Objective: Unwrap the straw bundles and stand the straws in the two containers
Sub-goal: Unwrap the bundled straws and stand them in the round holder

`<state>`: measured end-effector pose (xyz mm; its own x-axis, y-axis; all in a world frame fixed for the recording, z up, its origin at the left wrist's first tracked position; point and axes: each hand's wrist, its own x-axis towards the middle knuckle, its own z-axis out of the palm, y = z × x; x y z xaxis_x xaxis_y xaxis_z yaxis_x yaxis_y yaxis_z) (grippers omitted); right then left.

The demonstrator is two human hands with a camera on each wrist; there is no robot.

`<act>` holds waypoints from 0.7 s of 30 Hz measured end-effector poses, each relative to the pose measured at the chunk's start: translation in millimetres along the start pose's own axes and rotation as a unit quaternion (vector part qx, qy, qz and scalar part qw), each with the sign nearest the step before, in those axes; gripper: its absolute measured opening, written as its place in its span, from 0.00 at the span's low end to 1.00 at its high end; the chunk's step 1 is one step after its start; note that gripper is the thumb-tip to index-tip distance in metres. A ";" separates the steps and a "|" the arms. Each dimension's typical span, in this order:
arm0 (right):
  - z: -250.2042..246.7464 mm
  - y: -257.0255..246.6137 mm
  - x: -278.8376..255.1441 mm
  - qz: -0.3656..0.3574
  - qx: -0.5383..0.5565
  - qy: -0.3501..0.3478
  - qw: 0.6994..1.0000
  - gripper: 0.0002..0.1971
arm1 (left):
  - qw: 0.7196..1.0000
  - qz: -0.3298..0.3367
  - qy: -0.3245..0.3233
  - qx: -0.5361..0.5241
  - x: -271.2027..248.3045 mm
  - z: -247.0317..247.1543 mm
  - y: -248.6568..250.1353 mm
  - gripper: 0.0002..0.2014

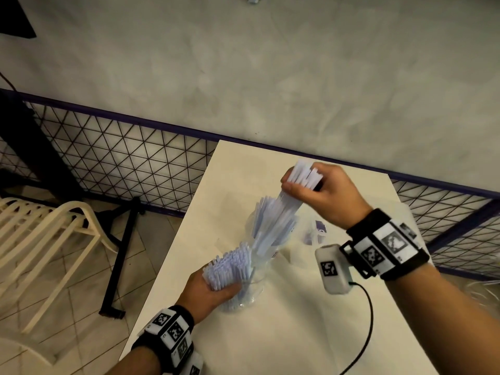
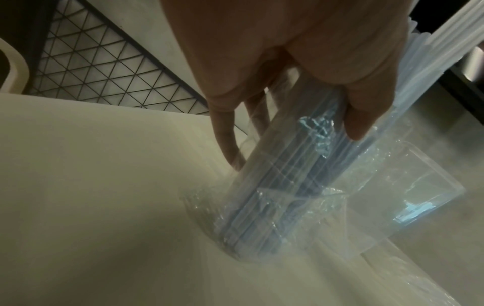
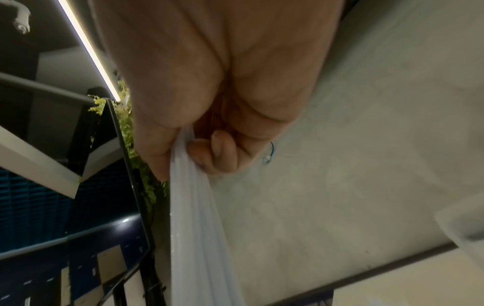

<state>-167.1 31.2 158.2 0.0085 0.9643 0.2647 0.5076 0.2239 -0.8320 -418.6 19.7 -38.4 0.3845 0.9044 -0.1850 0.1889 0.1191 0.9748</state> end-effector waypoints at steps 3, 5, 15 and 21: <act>-14.5 -2.2 13.8 -0.002 0.003 0.019 1.000 0.03 | 1.000 0.004 -0.003 -0.010 -0.7 0.7 1.6 0.20; -16.7 4.9 19.5 0.008 -0.008 0.024 1.000 0.04 | 1.000 0.010 -0.005 -0.011 -1.2 0.6 1.9 0.20; -0.1 48.6 22.9 0.050 -0.061 0.001 0.997 0.02 | 1.000 0.018 -0.007 -0.009 -1.8 -0.7 2.6 0.20; 21.6 71.8 19.2 0.102 -0.110 0.014 0.989 0.04 | 1.000 0.007 -0.002 -0.012 0.1 -0.6 0.5 0.22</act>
<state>-149.1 68.9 93.0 0.1516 0.9813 0.1183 0.6681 -0.0136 -0.7439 -419.1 20.1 -37.9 0.3912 0.9040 -0.1726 0.1619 0.1170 0.9798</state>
